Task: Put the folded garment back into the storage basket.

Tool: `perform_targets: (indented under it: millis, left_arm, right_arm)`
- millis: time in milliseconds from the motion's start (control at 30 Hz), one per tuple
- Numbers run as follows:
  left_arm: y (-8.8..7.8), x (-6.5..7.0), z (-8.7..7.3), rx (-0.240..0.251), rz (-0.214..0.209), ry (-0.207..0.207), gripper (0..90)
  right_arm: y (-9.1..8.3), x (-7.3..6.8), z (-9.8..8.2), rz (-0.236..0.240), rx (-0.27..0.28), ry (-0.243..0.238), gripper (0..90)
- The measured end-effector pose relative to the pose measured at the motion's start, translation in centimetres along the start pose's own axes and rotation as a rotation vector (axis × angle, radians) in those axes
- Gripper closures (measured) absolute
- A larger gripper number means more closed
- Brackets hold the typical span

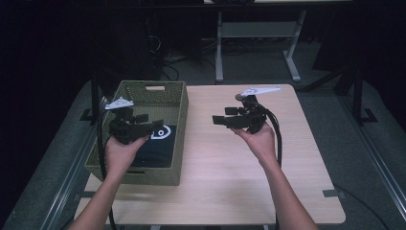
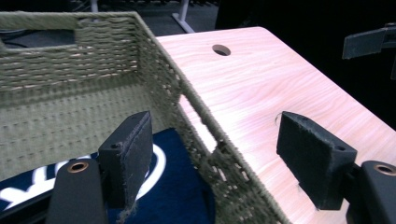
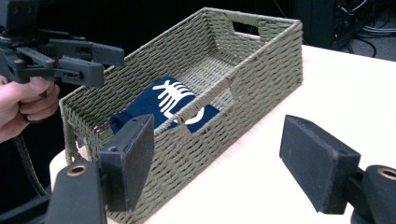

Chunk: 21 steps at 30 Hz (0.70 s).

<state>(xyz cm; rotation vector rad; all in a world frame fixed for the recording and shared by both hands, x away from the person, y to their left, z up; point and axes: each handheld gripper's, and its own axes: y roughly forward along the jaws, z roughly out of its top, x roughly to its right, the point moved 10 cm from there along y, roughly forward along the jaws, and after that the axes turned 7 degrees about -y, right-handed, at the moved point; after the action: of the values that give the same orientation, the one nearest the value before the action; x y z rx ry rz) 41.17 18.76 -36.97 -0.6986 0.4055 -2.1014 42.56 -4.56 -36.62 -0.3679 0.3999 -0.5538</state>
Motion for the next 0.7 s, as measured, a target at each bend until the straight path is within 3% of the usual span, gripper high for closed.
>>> perform_targets:
  millis: [700]
  left_arm:
    - [3.6, 6.0, -0.1, -0.016, -0.072, 0.058, 24.7]
  right_arm:
    - [-5.5, 2.9, -1.8, -0.062, 0.030, 0.029, 25.9]
